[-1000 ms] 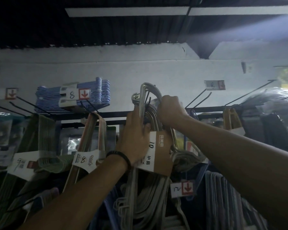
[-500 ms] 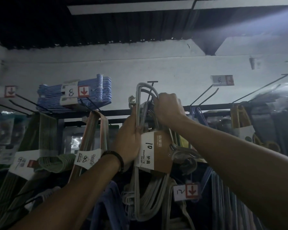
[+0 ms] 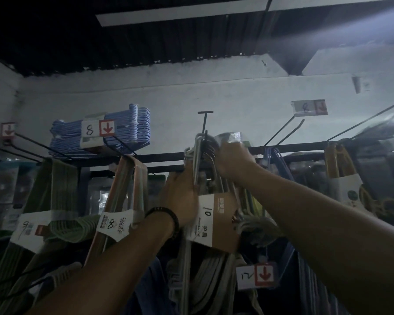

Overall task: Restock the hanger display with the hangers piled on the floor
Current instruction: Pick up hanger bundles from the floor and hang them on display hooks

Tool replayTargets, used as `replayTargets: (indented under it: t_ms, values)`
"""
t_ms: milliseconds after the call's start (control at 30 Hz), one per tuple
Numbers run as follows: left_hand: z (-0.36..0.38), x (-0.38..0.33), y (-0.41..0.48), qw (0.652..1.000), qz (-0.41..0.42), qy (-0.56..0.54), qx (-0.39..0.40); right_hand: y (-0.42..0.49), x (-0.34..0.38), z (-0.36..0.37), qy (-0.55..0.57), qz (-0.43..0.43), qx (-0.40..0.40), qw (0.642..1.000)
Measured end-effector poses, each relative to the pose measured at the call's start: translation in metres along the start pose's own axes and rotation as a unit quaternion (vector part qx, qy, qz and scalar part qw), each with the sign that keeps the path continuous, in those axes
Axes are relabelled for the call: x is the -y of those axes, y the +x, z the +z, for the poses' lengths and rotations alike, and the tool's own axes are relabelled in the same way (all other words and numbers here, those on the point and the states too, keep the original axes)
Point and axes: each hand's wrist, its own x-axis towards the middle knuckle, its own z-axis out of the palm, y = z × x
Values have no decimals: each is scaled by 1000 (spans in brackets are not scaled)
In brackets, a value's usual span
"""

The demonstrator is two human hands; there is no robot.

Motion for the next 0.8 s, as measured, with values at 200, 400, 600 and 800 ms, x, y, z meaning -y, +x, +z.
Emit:
replayTargets:
  t_ms: [200, 400, 600, 800]
  values:
    - [15, 9, -20, 998, -26, 62, 7, -15, -16, 23, 18, 28, 76, 997]
    - [-17, 2, -39, 991, 26, 129, -20, -54, -9, 17, 57, -26, -24, 998]
    - [-69, -17, -224, 996, -76, 34, -33, -207, 15, 15, 198, -133, -135, 962]
    - [-104, -13, -570, 865, -470, -123, 128, -478, 73, 94, 405, -147, 340, 836]
